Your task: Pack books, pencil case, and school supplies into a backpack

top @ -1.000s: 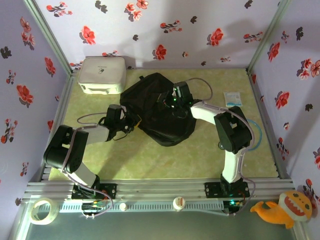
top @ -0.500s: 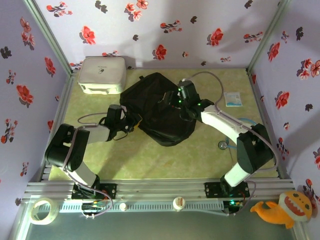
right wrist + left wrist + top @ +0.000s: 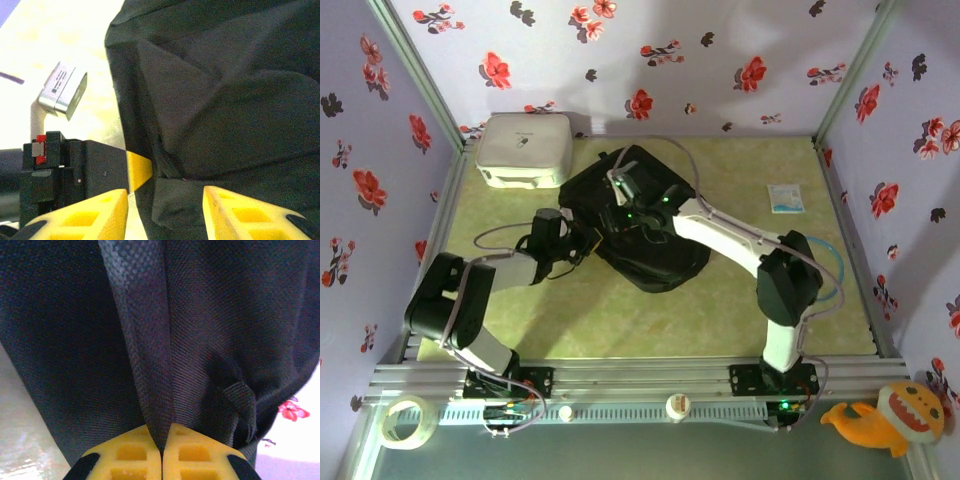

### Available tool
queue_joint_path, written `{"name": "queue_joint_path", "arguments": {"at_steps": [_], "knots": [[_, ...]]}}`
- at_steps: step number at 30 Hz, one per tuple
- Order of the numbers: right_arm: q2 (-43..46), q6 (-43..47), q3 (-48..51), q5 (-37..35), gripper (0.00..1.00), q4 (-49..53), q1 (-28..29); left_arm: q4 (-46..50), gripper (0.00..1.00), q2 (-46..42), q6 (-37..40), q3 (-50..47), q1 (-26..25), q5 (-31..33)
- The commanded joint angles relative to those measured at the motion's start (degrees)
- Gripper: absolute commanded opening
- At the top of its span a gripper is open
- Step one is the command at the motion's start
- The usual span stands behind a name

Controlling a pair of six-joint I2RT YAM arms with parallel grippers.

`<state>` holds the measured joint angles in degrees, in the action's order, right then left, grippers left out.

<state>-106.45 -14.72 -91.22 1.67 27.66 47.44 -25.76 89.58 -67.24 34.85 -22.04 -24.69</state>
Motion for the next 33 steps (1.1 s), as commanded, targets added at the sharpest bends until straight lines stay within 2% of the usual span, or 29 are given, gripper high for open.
{"name": "queue_joint_path", "arguments": {"at_steps": [1, 6, 9, 13, 22, 26, 28, 33], "knots": [[-4.0, 8.0, -5.5, 0.9, 0.44, 7.4, 0.0, -2.2, 0.00, -4.8, 2.8, -0.9, -0.3, -0.2], [-8.6, 11.5, -11.7, 0.2, 0.45, 10.6, -0.1, -0.3, 0.00, -7.3, 3.7, -0.8, -0.4, -0.6], [-10.3, 12.8, -14.0, 0.5, 0.42, 11.9, -0.7, -0.1, 0.00, -7.4, 3.7, -0.2, -0.3, -1.3], [-11.1, 14.8, -14.3, 4.1, 0.40, 12.4, -1.2, 0.8, 0.00, -7.9, 4.1, 0.8, -0.3, -1.9], [-14.1, 15.6, -15.5, 3.3, 0.36, 12.6, -1.8, 2.9, 0.00, -9.0, 5.1, 1.4, -0.3, -2.1], [-15.5, 15.3, -17.3, 0.2, 0.26, 12.0, -1.8, 4.0, 0.00, -9.2, 5.4, 1.8, -0.3, -2.4], [-15.4, 14.1, -17.7, -1.6, 0.19, 11.0, -1.7, 4.5, 0.00, -9.4, 5.6, 1.8, -0.3, -2.4], [-10.9, 10.1, -14.1, -7.6, 0.02, 5.5, -1.8, 6.3, 0.00, -9.5, 5.8, 1.8, -0.3, -1.3]]}}
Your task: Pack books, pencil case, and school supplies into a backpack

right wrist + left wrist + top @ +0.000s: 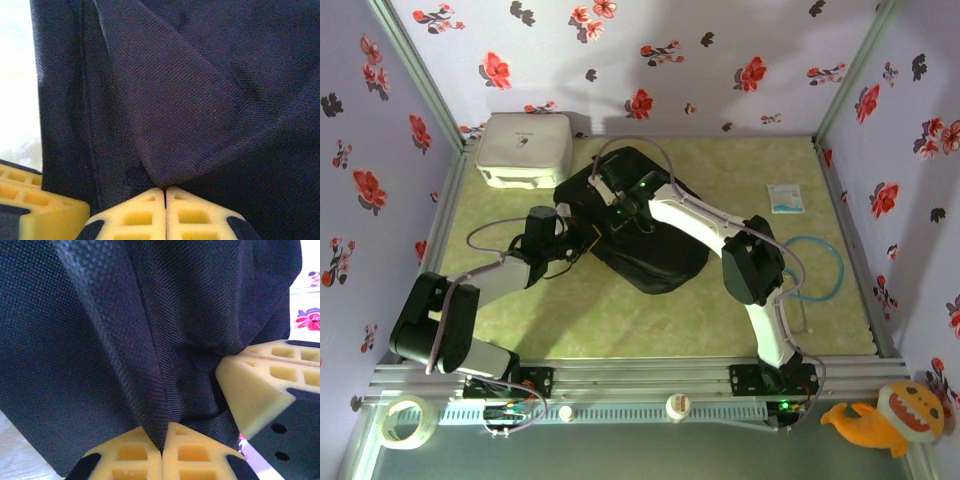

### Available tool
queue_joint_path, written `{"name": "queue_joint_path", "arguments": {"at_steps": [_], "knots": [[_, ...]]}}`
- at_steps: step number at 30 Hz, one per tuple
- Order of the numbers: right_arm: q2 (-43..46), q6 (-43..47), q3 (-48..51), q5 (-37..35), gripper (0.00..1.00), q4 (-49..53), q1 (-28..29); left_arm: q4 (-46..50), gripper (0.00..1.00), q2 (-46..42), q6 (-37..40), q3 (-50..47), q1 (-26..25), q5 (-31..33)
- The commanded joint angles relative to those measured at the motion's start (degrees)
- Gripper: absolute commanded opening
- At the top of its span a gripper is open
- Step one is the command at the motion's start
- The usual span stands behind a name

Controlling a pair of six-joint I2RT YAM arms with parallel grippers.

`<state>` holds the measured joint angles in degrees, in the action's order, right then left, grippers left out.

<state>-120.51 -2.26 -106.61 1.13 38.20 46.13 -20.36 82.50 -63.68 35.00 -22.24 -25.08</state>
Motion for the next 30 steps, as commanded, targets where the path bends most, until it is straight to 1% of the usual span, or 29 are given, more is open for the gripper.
{"name": "queue_joint_path", "arguments": {"at_steps": [1, 5, 7, 9, 14, 16, 17, 19, 20, 21, 22, 23, 24, 25, 27, 30], "knots": [[4.9, -3.1, 2.9, -7.9, 0.01, -6.4, -0.5, 2.0, 0.00, -2.5, 2.3, 1.6, -0.1, -0.4], [11.2, -6.7, 8.2, -12.3, 0.00, -10.7, -0.4, 6.3, 0.00, -2.1, 2.9, 2.0, 0.0, 1.6], [13.6, -8.3, 11.0, -15.5, 0.00, -12.6, -0.6, 6.5, 0.00, -1.7, 2.6, 1.7, 0.1, 1.7], [15.4, -9.6, 12.6, -17.3, 0.00, -13.4, -0.7, 6.6, 0.00, -1.5, 2.3, 1.5, 0.1, 1.7], [15.8, -10.6, 13.3, -17.6, 0.00, -12.8, -1.1, 6.8, 0.00, -1.1, 1.9, 1.2, 0.1, 1.8], [15.6, -11.6, 13.2, -19.9, 0.00, -12.3, -1.1, 7.2, 0.00, -1.2, 1.9, 1.2, 0.2, 1.8], [15.7, -12.0, 13.3, -22.6, 0.00, -12.4, -1.2, 7.2, 0.00, -1.3, 2.0, 1.1, 0.2, 1.8], [15.9, -13.2, 13.4, -23.7, 0.00, -12.4, -1.9, 7.2, 0.00, -1.5, 1.9, 0.8, 0.3, 1.9], [15.8, -12.7, 13.4, -21.2, 0.00, -12.4, -2.3, 7.3, 0.00, -1.6, 2.1, 0.8, 0.2, 1.8], [15.8, -11.7, 13.4, -16.8, 0.00, -12.6, -2.5, 7.3, 0.00, -1.7, 2.2, 0.9, 0.2, 1.8], [15.5, -10.5, 13.2, -10.9, 0.06, -12.5, -2.6, 7.4, 0.00, -1.8, 2.4, 0.9, 0.2, 1.8], [14.9, -9.3, 12.7, -5.0, 0.14, -11.9, -2.4, 7.3, 0.00, -1.9, 2.5, 0.9, 0.2, 1.6], [14.0, -8.7, 11.6, -1.4, 0.20, -10.8, -2.2, 7.1, 0.00, -1.9, 2.8, 1.1, 0.2, 1.3], [12.6, -8.7, 10.0, -0.2, 0.23, -8.8, -1.7, 6.8, 0.00, -1.8, 2.8, 1.2, 0.2, 0.9], [10.1, -8.9, 7.3, -0.5, 0.28, -5.3, -1.1, 6.3, 0.00, -1.8, 2.8, 1.3, 0.2, 0.5], [8.2, -10.4, 6.9, -1.1, 0.32, -4.8, -0.7, 6.2, 0.00, -2.0, 2.7, 1.4, 0.2, 0.2]]}}
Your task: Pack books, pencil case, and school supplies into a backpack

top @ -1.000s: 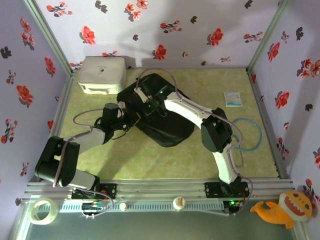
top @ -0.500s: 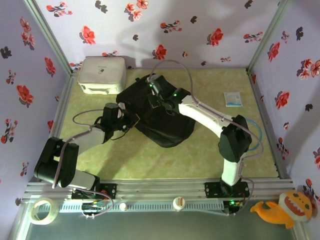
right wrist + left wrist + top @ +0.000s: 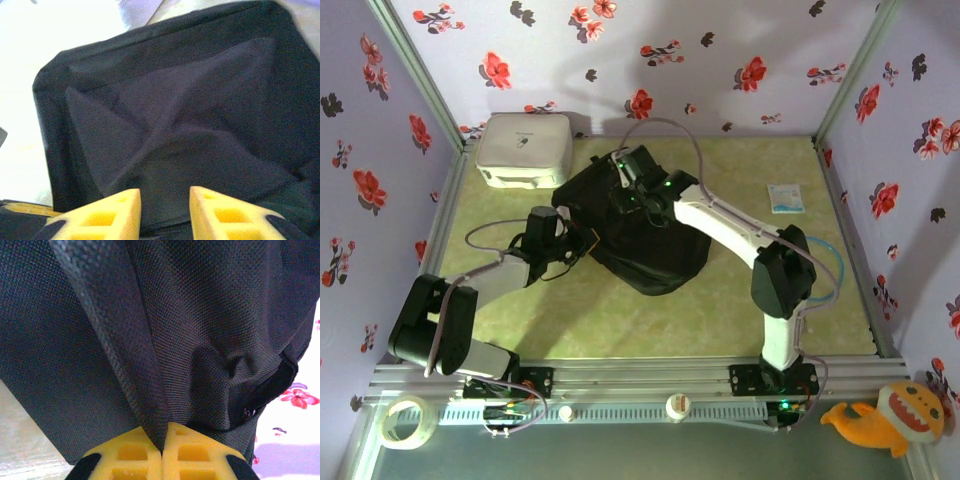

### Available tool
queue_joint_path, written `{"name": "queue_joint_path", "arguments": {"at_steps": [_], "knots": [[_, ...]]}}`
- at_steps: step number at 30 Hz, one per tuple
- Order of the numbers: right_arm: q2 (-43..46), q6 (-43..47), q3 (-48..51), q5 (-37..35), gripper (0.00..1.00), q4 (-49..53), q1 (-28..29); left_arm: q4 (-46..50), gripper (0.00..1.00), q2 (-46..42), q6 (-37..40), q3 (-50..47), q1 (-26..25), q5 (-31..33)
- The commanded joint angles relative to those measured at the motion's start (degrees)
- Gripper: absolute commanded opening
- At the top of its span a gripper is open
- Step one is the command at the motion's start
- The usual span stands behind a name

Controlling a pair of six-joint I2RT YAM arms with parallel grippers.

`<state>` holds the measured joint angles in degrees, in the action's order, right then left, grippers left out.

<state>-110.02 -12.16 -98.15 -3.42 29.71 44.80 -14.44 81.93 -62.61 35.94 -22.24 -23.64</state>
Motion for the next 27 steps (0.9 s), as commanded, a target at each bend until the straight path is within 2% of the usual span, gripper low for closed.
{"name": "queue_joint_path", "arguments": {"at_steps": [1, 5, 8, 16, 19, 23, 27], "knots": [[-2.7, -0.9, -1.6, 3.7, 0.34, 3.5, 0.6, 0.3, 0.00, -1.6, 1.5, 0.5, 0.1, -1.2], [-4.2, -2.0, -2.2, 5.2, 0.37, 3.2, 0.6, 0.4, 0.00, -1.7, 1.8, 0.4, 0.2, -1.5], [-5.9, -2.5, -3.1, 5.5, 0.36, 3.4, 0.7, 0.3, 0.00, -1.7, 1.8, 0.3, 0.1, -1.6], [-9.0, -3.2, -4.7, 4.1, 0.25, 3.2, 0.7, 0.1, 0.00, -1.8, 1.7, 0.3, 0.2, -2.0], [-9.6, -3.1, -5.8, 4.6, 0.14, 3.7, 0.8, 0.1, 0.00, -1.9, 1.7, 0.3, 0.2, -2.0], [-7.4, -3.3, -4.8, -0.2, 0.01, 3.7, 0.9, 1.6, 0.00, -2.5, 1.7, 0.1, 0.2, -0.6], [-0.9, -3.6, -0.2, -8.3, 0.00, 0.1, 0.8, 7.1, 0.00, -2.9, 2.0, 0.2, 0.9, 2.1]]}}
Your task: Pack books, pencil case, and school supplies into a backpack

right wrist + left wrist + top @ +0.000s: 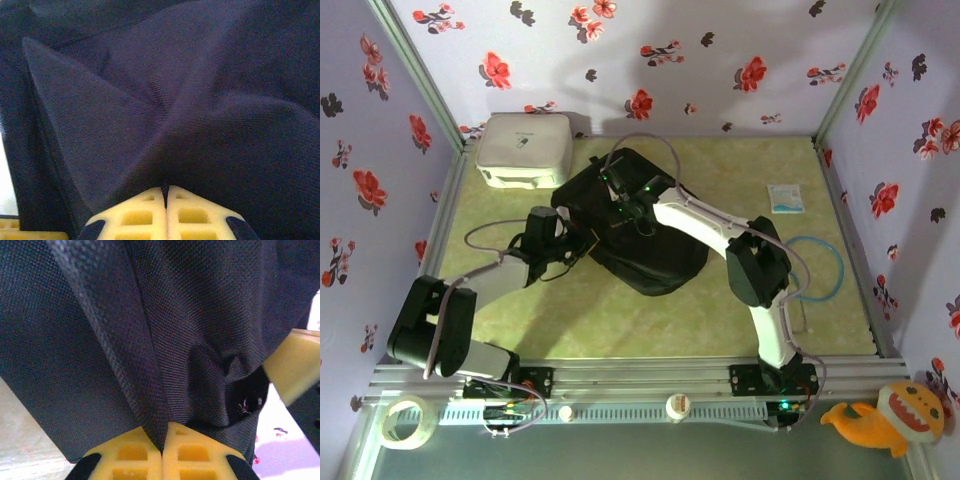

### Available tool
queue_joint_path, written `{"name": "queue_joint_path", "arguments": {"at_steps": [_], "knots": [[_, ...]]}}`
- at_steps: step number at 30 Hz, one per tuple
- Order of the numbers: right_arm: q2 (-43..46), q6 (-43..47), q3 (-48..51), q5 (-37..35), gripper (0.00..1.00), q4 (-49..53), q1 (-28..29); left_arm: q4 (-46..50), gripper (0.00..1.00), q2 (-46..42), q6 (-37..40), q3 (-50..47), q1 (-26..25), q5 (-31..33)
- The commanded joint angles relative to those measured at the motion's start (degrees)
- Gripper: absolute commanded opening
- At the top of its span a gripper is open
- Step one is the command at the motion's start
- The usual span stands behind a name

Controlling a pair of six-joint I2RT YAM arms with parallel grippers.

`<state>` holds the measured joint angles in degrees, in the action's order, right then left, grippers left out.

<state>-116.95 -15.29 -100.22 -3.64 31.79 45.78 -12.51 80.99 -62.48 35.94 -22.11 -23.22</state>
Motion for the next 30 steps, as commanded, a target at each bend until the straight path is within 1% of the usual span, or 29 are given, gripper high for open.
{"name": "queue_joint_path", "arguments": {"at_steps": [1, 6, 10, 13, 21, 27, 30], "knots": [[7.7, -0.7, 3.2, -10.7, 0.00, -2.9, -0.2, 5.9, 0.00, -2.0, 1.8, 0.0, 0.9, 2.0], [12.4, -2.2, 7.6, -22.8, 0.00, -5.5, -0.5, 6.5, 0.00, -2.0, 1.3, -1.0, 1.6, 2.5], [13.7, -5.3, 9.4, -28.5, 0.00, -5.8, -1.5, 7.1, 0.00, -2.0, 1.7, -0.8, 1.6, 2.2], [13.7, -7.2, 9.7, -31.1, 0.00, -5.4, -2.5, 7.7, 0.00, -1.9, 2.4, -0.6, 1.6, 1.5], [9.8, -13.0, 8.1, -31.5, 0.00, -2.2, -7.8, 9.2, 0.00, -1.6, 3.9, -0.5, 1.6, 0.0], [6.8, -11.4, 5.6, -26.2, 0.00, -2.8, -11.4, 10.7, 0.00, -1.5, 5.1, -0.5, 1.6, -0.3], [6.6, -10.1, 5.1, -26.7, 0.00, -3.3, -11.5, 11.5, 0.00, -1.5, 5.3, -0.5, 1.6, 0.2]]}}
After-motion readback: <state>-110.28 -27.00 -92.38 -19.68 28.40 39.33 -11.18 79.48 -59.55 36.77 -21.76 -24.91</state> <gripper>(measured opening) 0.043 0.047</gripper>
